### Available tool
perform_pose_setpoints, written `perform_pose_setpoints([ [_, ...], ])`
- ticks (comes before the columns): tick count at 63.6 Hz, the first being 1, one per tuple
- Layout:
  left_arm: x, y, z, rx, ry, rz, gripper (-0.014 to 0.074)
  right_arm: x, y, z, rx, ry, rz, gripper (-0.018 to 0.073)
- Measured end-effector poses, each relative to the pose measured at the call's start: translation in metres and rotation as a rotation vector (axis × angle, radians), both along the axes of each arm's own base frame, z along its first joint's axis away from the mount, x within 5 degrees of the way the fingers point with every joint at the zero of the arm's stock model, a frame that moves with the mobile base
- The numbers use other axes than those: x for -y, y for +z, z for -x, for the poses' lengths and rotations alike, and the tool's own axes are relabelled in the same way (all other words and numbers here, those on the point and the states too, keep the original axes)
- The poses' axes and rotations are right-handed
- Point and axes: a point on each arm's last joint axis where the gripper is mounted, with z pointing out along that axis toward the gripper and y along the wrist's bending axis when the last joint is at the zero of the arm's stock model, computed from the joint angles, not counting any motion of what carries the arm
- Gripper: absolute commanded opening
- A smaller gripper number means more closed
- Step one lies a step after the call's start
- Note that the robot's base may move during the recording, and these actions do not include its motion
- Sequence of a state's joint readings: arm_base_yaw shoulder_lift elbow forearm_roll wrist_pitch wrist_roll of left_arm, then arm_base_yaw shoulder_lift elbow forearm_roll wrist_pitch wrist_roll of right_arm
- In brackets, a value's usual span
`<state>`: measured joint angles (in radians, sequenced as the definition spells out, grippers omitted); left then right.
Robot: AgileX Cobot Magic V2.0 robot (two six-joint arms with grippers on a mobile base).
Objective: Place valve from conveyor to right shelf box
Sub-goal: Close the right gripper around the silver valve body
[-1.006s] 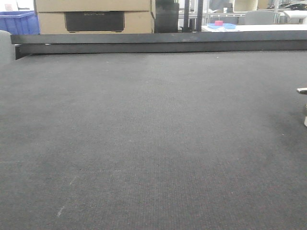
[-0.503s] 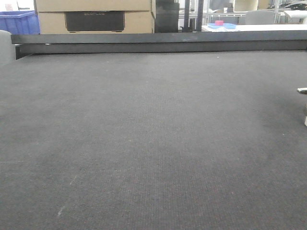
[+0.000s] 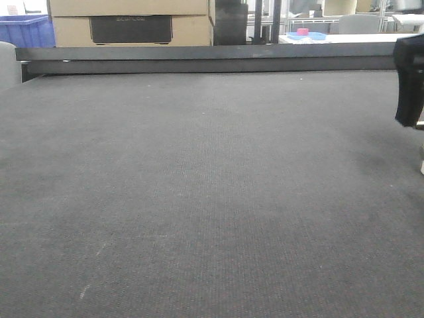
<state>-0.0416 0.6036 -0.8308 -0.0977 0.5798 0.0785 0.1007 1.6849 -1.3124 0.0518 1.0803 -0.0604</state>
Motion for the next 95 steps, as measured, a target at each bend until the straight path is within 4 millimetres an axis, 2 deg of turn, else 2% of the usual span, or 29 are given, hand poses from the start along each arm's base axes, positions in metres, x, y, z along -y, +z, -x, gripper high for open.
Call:
perform_pose_setpoints([
  [10, 0.0, -0.002, 0.001, -0.026, -0.002, -0.002, 0.058, 0.0, -0.012, -0.005, -0.035, 0.001, 0.006, 0.0568],
  [21, 0.0, -0.003, 0.001, -0.031, -0.003, -0.002, 0.058, 0.0, -0.017, -0.007, -0.04, 0.001, 0.01, 0.0568],
  [26, 0.0, -0.003, 0.001, -0.031, -0.003, -0.002, 0.058, 0.001, -0.017, -0.008, -0.037, 0.004, 0.019, 0.0525],
  [32, 0.0, -0.003, 0.001, -0.031, -0.003, -0.002, 0.058, 0.002, -0.017, -0.008, -0.036, 0.006, 0.032, 0.0399],
  [49, 0.0, -0.003, 0.001, -0.034, -0.003, -0.002, 0.058, 0.002, -0.017, -0.008, -0.035, 0.008, 0.039, -0.0167],
  [61, 0.0, -0.003, 0.001, -0.039, -0.004, -0.003, 0.058, 0.002, -0.016, -0.008, -0.028, 0.0, 0.036, -0.0158],
  [66, 0.0, -0.005, 0.001, -0.053, -0.005, -0.004, 0.058, 0.002, -0.009, -0.007, 0.008, -0.014, 0.03, -0.0158],
  [71, 0.0, -0.006, 0.002, -0.074, -0.007, -0.005, 0.058, 0.003, 0.006, -0.002, 0.063, -0.021, 0.023, -0.0158],
  [81, 0.0, -0.005, -0.005, -0.142, -0.001, 0.003, 0.058, 0.005, 0.05, 0.019, 0.206, -0.028, 0.003, -0.0158],
  [87, -0.003, -0.001, -0.019, -0.211, 0.027, -0.005, 0.058, 0.006, 0.071, 0.033, 0.269, -0.029, -0.004, -0.0158],
  [95, -0.011, 0.011, -0.045, -0.328, 0.076, -0.045, 0.058, 0.007, 0.085, 0.045, 0.301, -0.029, -0.008, -0.0158],
])
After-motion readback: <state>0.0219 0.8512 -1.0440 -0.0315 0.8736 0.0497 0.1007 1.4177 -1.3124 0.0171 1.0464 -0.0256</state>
